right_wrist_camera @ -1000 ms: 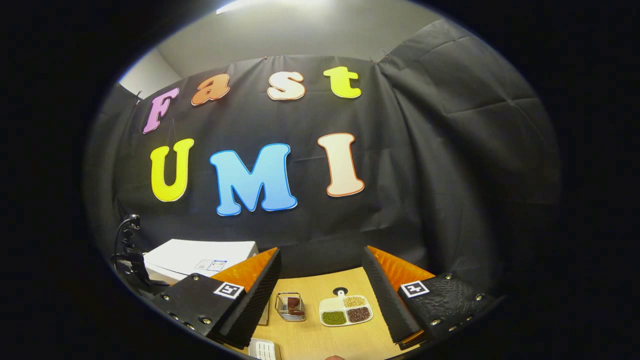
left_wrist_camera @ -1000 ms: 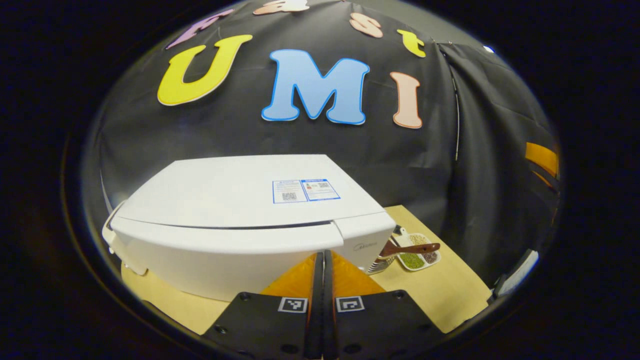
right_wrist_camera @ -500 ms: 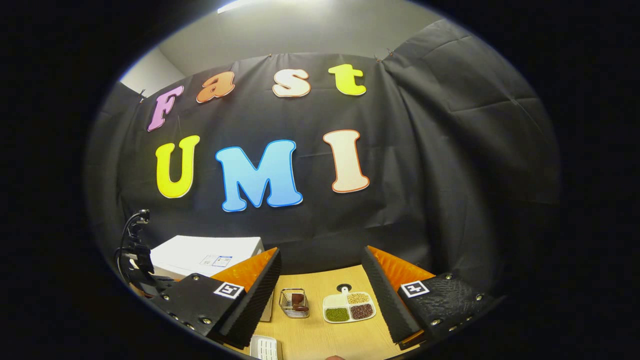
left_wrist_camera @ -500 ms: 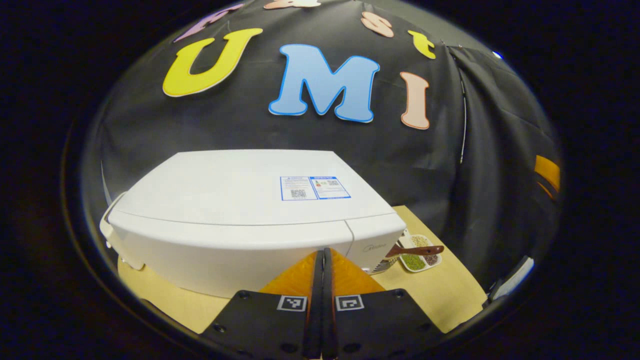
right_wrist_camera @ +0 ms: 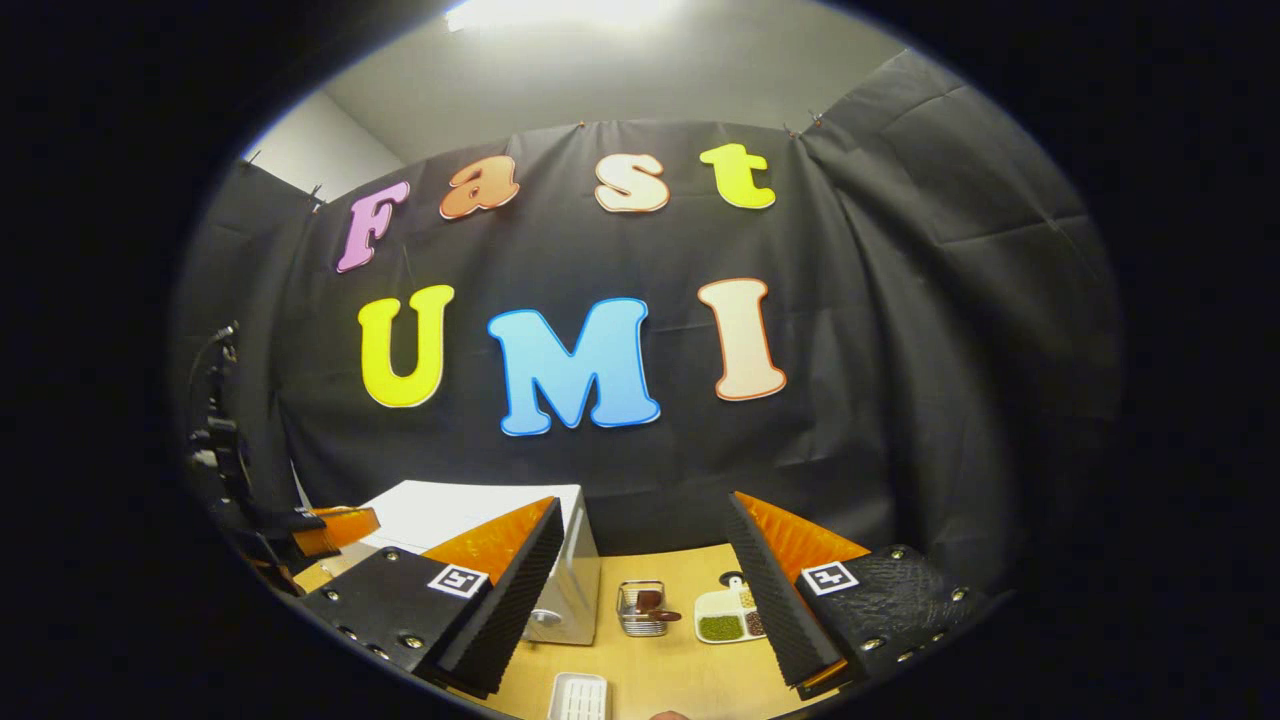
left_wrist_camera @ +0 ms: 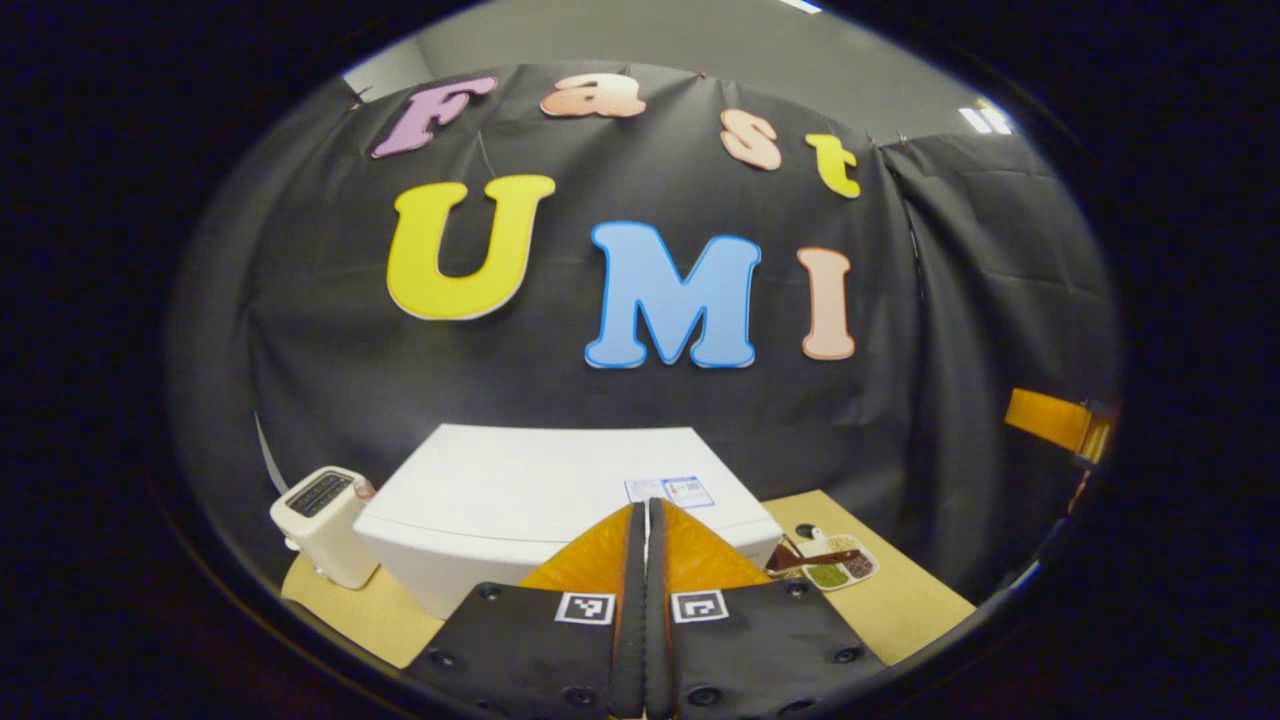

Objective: Open the microwave oven with the left hand, put the food in, and close the microwave oven.

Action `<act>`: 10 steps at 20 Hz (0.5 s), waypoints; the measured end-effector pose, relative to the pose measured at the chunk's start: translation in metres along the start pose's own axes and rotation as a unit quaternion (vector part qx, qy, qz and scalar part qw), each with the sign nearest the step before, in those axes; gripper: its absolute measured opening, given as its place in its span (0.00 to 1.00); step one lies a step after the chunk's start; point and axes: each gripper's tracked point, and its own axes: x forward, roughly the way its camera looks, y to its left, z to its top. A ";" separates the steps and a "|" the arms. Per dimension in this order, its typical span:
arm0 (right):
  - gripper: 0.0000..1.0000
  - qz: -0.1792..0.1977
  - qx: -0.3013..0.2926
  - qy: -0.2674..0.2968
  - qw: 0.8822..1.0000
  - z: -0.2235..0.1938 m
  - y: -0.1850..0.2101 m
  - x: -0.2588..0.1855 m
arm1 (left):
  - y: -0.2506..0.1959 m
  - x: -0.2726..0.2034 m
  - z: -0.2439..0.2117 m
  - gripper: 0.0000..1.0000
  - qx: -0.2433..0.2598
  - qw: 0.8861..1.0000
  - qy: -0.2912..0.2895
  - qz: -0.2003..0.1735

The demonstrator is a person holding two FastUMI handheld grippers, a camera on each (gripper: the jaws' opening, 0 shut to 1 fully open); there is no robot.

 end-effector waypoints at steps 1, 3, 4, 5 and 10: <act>0.98 0.010 0.001 -0.002 1.000 0.005 0.014 -0.002 | 0.009 -0.019 0.023 0.06 -0.001 1.000 -0.018 0.004; 0.98 0.024 0.000 -0.009 1.000 0.018 0.038 -0.007 | 0.029 -0.051 0.065 0.08 0.005 0.998 -0.059 0.017; 0.98 0.031 -0.002 -0.012 0.999 0.023 0.051 -0.010 | 0.035 -0.068 0.082 0.07 0.006 0.997 -0.073 0.021; 0.98 0.038 -0.003 -0.016 0.999 0.028 0.063 -0.013 | 0.041 -0.083 0.095 0.07 0.007 0.996 -0.086 0.024; 0.98 0.056 -0.018 -0.025 0.998 0.041 0.119 -0.035 | 0.069 -0.141 0.115 0.97 0.019 0.993 -0.116 0.032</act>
